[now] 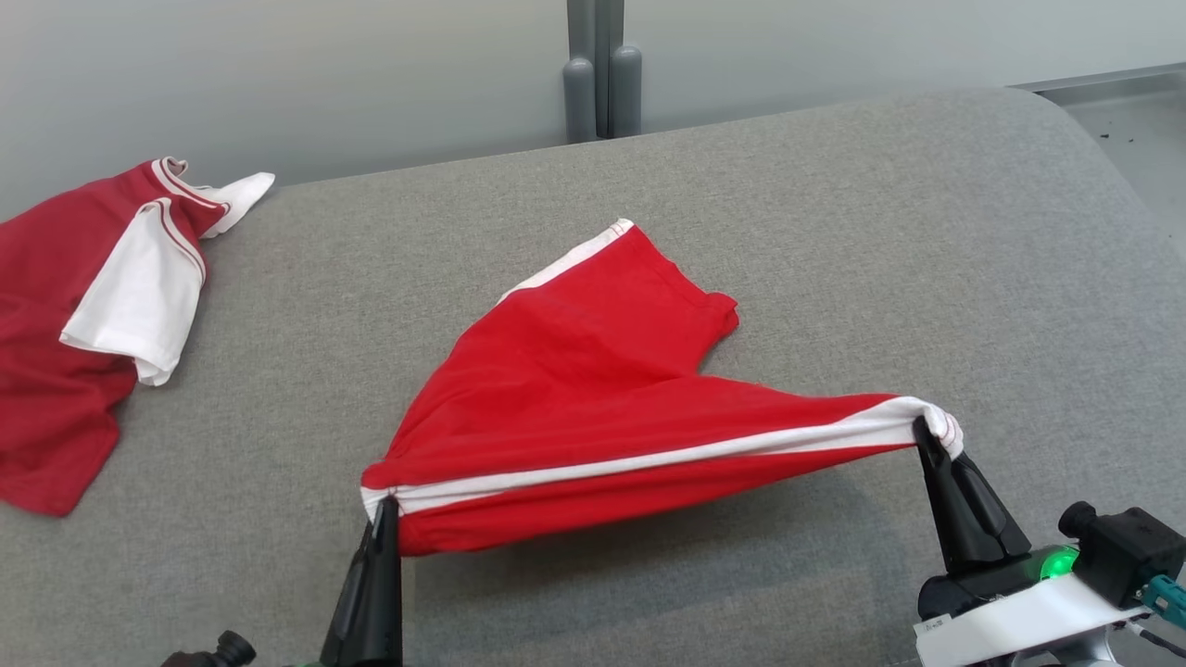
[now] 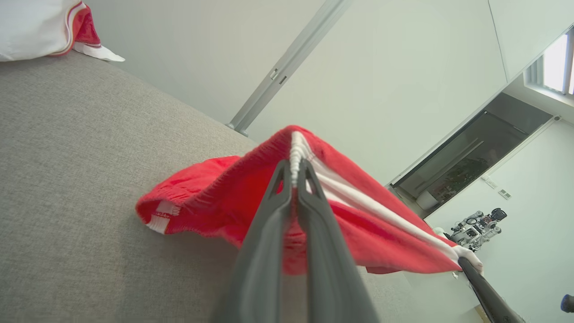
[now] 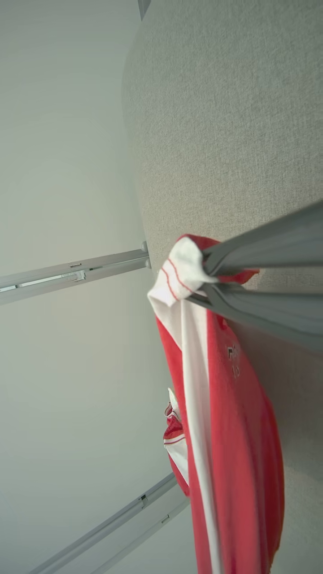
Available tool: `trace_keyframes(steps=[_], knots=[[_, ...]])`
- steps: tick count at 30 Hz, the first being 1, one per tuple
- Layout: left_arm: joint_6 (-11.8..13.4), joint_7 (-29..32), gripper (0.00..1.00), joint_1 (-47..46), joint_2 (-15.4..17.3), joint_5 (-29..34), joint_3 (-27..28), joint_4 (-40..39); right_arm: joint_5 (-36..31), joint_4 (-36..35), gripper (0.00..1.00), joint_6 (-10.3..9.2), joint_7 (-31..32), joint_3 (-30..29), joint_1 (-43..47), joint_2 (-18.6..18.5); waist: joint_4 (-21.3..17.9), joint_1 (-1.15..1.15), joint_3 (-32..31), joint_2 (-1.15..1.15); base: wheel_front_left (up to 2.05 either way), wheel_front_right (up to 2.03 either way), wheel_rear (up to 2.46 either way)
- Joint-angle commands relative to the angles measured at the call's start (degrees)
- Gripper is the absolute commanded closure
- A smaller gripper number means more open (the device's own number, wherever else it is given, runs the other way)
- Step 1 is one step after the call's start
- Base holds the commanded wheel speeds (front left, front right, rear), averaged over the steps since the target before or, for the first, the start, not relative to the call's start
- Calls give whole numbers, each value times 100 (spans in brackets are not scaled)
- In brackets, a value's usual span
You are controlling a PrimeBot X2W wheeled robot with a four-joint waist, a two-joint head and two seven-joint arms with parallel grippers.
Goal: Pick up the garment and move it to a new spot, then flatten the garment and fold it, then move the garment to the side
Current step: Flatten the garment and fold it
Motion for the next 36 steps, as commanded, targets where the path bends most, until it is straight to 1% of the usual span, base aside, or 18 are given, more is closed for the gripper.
trace_keyframes(steps=[1,8,14,20,22,25,29,36], knots=[[18,-31,100,29,-23,-78,-40,86,-34,70,100,-19,55,-74,-13,-19,34,0,3,0,0,0,0],[17,-26,100,-309,-107,-285,-345,660,-118,537,100,-16,266,-144,-330,5,227,0,-12,0,0,0,0],[17,-25,100,-843,-224,-429,-341,1266,-135,961,100,-16,433,-92,-811,-102,450,0,-35,0,0,0,0],[52,-26,100,-1388,-272,-426,-338,1928,-55,1484,100,-16,618,-35,-1349,-293,673,0,-25,0,0,0,0],[108,-27,100,-1606,-280,-454,-355,2187,-1,1741,100,-16,708,27,-1581,-370,780,0,-17,0,0,0,0],[203,-27,100,-1919,-288,-657,-463,2483,115,2110,100,-17,794,114,-1952,-478,940,0,6,0,0,0,0],[443,-27,100,-2327,-285,-852,-668,2761,223,2623,100,-17,849,285,-2476,-645,1136,0,66,0,0,0,0],[765,-26,100,-2923,-290,-1020,-1131,2991,507,3585,100,-16,963,631,-3466,-850,1410,0,291,0,0,0,0]])
